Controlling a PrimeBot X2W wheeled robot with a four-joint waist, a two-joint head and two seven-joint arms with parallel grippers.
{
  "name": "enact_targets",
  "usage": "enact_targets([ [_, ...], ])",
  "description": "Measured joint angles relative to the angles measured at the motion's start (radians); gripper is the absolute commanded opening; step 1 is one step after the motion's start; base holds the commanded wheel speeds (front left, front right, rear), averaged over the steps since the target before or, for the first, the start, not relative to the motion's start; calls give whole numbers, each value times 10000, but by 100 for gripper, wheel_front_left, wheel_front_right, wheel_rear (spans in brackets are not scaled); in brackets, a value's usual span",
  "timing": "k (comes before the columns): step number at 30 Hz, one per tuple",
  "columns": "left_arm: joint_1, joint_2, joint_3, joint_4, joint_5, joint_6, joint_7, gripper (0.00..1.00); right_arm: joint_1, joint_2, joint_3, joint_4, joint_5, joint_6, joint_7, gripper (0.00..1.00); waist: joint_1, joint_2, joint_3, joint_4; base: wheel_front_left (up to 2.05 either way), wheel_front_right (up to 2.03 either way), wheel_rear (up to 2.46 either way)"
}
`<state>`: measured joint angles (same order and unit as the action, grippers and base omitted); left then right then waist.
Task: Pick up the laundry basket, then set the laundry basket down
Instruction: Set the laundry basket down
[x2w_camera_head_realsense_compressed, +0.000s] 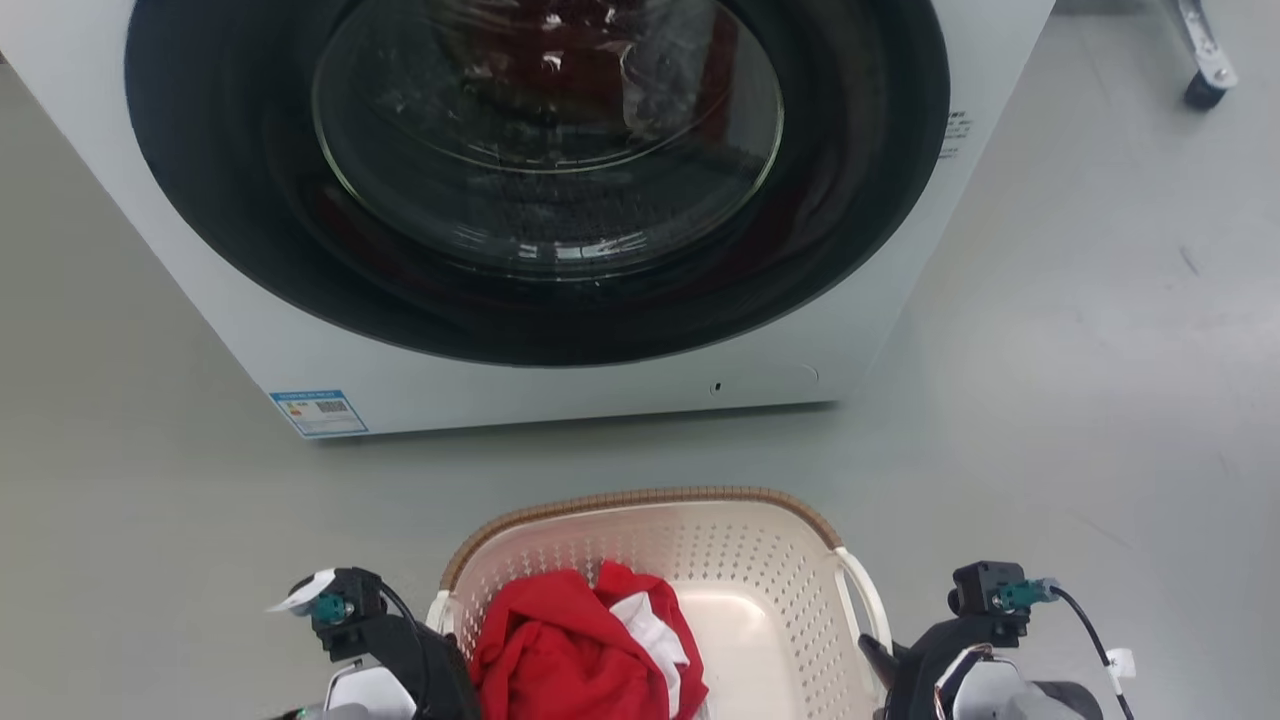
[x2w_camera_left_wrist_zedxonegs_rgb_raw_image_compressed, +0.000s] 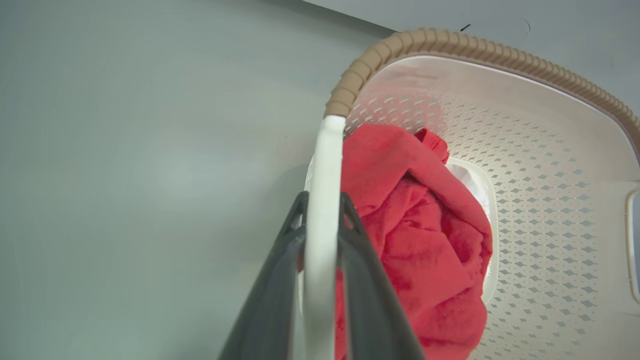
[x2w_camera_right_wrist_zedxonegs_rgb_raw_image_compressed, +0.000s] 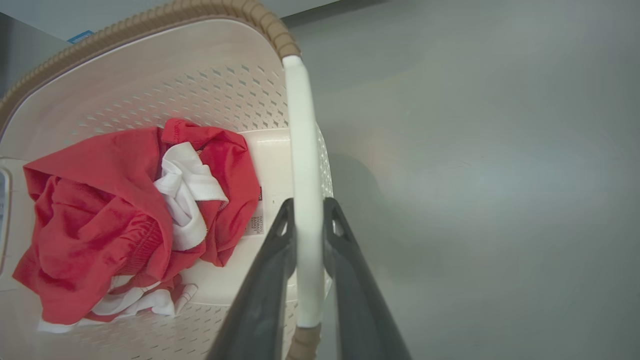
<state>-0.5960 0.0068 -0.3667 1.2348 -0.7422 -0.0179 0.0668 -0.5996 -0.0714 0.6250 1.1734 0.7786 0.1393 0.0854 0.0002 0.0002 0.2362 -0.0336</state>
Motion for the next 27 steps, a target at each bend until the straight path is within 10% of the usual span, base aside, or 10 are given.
enact_targets([
  [27, -2492, 178, 13, -577, 324, 90, -1848, 0, -2677, -288, 111, -245, -734, -349, -1799, 0, -1, 1, 3802, 76, 0, 0, 0],
])
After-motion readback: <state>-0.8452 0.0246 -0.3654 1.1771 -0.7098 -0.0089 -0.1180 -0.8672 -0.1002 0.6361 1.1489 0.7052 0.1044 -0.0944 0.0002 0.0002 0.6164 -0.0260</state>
